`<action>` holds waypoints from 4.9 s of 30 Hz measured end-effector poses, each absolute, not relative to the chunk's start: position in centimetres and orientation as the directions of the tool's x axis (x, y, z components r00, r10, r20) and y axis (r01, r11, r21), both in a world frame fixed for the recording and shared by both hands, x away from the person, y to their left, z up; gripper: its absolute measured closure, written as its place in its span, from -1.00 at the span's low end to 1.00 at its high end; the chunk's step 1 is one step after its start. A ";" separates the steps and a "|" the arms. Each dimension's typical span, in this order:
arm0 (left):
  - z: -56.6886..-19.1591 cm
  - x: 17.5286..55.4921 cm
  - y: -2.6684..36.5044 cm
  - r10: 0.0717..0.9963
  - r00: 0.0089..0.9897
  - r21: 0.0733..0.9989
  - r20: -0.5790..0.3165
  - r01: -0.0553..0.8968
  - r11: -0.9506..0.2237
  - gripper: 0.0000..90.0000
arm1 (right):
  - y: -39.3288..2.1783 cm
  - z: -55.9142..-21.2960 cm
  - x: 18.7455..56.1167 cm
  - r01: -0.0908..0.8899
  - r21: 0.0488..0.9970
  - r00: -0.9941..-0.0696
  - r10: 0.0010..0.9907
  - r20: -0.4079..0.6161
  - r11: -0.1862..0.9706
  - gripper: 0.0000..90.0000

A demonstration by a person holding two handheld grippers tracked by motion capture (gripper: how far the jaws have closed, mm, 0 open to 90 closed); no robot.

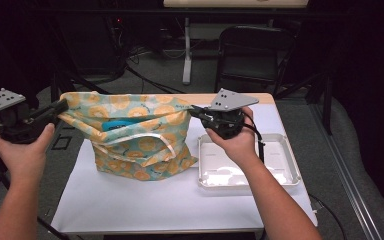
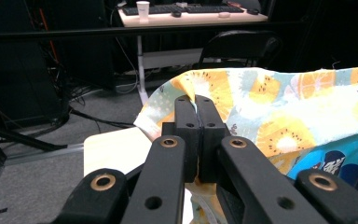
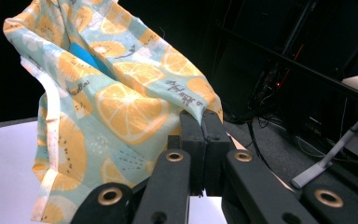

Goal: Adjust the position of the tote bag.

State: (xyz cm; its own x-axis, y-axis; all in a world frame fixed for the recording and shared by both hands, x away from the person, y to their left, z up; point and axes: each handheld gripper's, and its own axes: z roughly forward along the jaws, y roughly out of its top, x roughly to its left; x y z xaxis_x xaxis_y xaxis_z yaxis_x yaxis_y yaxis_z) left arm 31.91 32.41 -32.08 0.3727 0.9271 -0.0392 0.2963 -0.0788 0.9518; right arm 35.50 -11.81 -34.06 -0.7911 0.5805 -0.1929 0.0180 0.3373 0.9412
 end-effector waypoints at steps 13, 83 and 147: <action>-33.9 33.3 31.8 0.930 0.363 0.935 -0.057 0.347 -0.078 0.99 | -12.3 -35.7 36.3 0.066 0.940 -0.790 0.593 -0.156 0.335 0.99; -43.3 29.8 30.5 0.885 0.427 0.902 -0.185 0.432 -0.020 0.58 | -11.4 -44.1 34.0 0.181 0.917 -0.848 0.529 -0.038 0.355 0.69; -49.2 29.9 30.4 0.851 0.460 0.861 -0.255 0.508 -0.016 0.73 | -10.7 -47.0 34.8 0.349 0.834 -0.829 0.556 0.062 0.428 0.88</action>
